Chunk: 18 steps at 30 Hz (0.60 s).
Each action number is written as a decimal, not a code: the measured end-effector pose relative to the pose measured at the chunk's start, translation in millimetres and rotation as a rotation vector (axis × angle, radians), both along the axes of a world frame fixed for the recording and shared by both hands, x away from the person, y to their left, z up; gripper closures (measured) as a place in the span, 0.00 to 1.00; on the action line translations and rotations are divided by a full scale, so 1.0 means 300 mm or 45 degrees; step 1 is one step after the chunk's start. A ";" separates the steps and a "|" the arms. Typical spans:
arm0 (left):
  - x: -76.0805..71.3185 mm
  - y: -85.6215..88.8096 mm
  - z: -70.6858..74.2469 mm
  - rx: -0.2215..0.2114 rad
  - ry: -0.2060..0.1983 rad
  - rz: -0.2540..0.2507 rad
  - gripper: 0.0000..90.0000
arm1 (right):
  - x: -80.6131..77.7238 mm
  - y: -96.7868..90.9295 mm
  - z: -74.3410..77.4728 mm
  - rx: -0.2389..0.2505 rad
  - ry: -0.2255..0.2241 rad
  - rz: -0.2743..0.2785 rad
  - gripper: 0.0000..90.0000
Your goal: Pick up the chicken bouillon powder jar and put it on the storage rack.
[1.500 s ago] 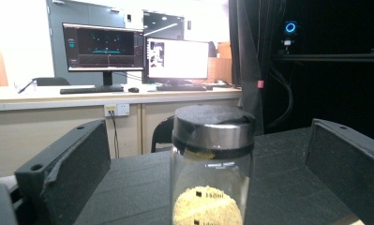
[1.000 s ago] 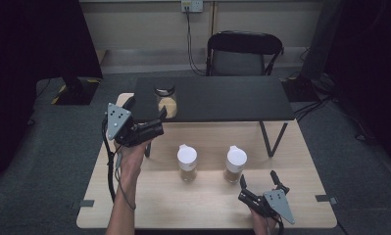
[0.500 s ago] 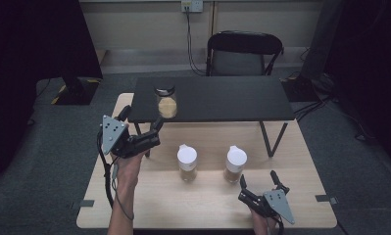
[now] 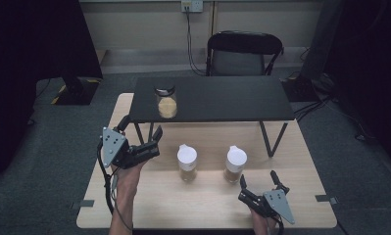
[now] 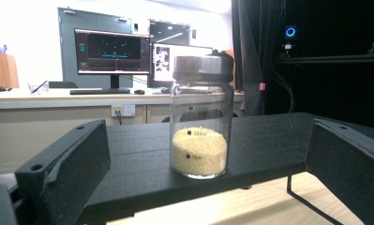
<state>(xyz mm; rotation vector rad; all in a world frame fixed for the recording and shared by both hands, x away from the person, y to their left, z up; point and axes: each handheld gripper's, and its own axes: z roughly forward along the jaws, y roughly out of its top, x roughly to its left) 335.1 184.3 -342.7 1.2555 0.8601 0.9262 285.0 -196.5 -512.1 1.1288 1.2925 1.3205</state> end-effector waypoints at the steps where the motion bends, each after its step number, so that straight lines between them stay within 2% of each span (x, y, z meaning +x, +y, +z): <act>1: -0.004 0.001 -0.005 0.000 0.000 0.001 0.00 | 0.000 0.000 0.000 0.000 0.000 0.000 0.00; 11: -0.034 0.010 -0.058 0.005 -0.007 0.022 0.00 | 0.000 0.000 0.000 0.000 0.000 -0.001 0.00; 18: -0.049 0.017 -0.097 0.004 0.009 0.029 0.00 | 0.000 0.000 0.000 0.000 -0.001 -0.001 0.00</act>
